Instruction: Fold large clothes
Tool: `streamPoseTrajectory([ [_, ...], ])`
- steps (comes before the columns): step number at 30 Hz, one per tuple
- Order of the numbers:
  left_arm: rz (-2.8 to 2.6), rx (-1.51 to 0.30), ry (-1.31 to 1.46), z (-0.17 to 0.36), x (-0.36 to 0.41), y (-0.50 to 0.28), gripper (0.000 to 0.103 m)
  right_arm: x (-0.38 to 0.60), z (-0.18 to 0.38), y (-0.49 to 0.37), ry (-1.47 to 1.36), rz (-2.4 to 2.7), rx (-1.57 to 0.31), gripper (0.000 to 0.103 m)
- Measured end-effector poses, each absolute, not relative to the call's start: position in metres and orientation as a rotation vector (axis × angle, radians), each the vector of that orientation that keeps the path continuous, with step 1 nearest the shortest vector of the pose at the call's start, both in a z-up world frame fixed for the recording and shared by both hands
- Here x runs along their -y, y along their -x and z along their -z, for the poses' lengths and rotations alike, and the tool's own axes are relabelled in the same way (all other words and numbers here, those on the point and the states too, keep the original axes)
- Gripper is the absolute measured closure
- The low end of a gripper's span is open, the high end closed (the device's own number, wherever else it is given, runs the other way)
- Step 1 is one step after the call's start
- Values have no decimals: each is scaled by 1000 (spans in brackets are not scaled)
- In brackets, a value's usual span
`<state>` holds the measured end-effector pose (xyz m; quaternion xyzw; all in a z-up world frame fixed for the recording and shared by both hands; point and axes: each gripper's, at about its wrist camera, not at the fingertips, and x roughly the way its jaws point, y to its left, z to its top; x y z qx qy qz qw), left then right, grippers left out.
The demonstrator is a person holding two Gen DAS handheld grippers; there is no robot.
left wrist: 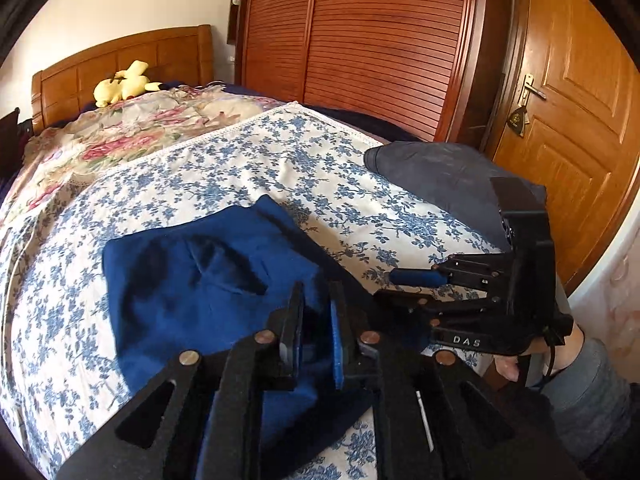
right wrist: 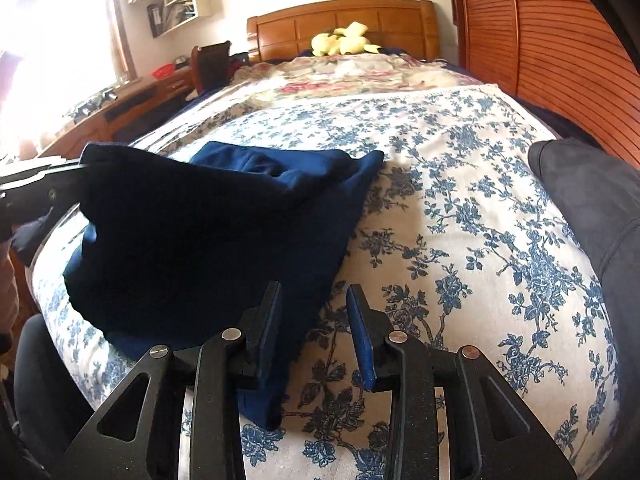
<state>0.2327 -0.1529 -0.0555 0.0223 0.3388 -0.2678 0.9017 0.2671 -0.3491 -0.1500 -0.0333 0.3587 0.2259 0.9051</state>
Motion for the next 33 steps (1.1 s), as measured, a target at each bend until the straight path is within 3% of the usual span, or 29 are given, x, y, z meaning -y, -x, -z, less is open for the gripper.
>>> streamPoseTrajectory([
  [4, 524, -676, -61, 55, 145, -217, 78, 346, 146, -267, 65, -475, -728, 70],
  [13, 415, -639, -44, 66, 92, -186, 66, 333, 130, -262, 48, -484, -689, 70],
  [26, 292, -669, 5, 108, 21, -164, 64, 275, 111, -253, 27, -573, -693, 70],
  [27, 288, -667, 10, 110, 17, -162, 64, 270, 111, -253, 37, -574, -694, 68],
  [28, 285, -666, 15, 112, 14, -160, 64, 265, 111, -252, 46, -574, -700, 58],
  [30, 275, -668, 26, 115, 5, -157, 64, 258, 115, -252, 53, -573, -717, 47],
  [33, 263, -669, 42, 119, -5, -154, 64, 255, 128, -255, 82, -538, -752, 46],
])
